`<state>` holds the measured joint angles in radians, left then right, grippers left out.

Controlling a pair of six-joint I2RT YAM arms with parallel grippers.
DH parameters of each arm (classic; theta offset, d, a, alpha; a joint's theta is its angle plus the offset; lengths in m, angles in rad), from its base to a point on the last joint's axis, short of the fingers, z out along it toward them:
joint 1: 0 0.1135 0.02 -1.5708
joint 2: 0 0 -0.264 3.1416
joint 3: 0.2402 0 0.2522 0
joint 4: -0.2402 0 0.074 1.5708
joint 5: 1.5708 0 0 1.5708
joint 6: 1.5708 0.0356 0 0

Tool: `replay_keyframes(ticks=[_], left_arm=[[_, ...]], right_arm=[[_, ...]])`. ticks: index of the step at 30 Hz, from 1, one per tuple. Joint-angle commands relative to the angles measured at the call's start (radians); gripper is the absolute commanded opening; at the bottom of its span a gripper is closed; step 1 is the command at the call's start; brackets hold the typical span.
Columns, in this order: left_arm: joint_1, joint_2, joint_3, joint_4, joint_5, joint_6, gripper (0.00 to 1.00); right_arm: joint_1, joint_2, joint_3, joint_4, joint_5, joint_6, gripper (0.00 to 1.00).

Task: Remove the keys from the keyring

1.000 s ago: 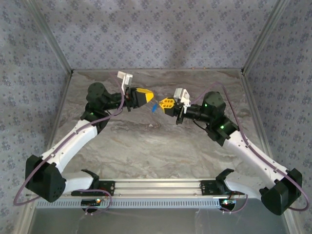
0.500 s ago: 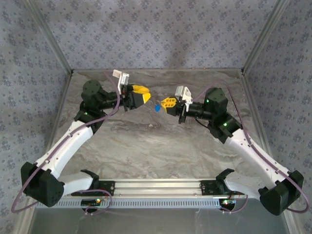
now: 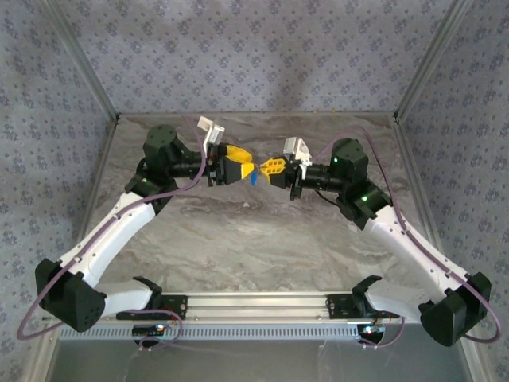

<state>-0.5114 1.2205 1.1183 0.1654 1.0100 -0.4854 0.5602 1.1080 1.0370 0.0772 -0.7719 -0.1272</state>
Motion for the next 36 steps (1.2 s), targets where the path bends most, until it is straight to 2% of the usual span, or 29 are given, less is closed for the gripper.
replay_keyframes(ticks=[1, 9, 16, 18, 24, 29, 32, 36], left_arm=[[-0.010, 0.008, 0.038, -0.021, 0.027, 0.036, 0.47], [-0.022, 0.014, 0.051, -0.036, 0.028, 0.048, 0.39], [-0.024, 0.007, 0.049, -0.040, 0.026, 0.054, 0.17], [-0.024, 0.005, 0.049, -0.038, 0.021, 0.053, 0.15], [-0.024, -0.009, 0.033, -0.003, -0.010, 0.033, 0.00], [-0.005, -0.029, 0.004, 0.064, -0.068, -0.021, 0.00], [0.025, -0.057, -0.044, 0.126, -0.163, -0.076, 0.00], [0.039, -0.066, -0.069, 0.153, -0.170, -0.105, 0.00]], right_arm=[[-0.006, 0.000, 0.039, -0.004, -0.022, 0.018, 0.00], [-0.007, -0.001, 0.038, 0.002, -0.016, 0.025, 0.00], [-0.007, -0.006, 0.040, -0.001, -0.014, 0.028, 0.00], [-0.008, -0.007, 0.038, 0.003, -0.009, 0.029, 0.00], [-0.011, -0.014, 0.029, 0.014, 0.005, 0.028, 0.00], [-0.013, -0.032, -0.002, 0.057, 0.017, 0.034, 0.00], [-0.015, -0.043, -0.024, 0.068, 0.025, 0.034, 0.00], [-0.020, -0.050, -0.022, 0.061, 0.026, 0.032, 0.00]])
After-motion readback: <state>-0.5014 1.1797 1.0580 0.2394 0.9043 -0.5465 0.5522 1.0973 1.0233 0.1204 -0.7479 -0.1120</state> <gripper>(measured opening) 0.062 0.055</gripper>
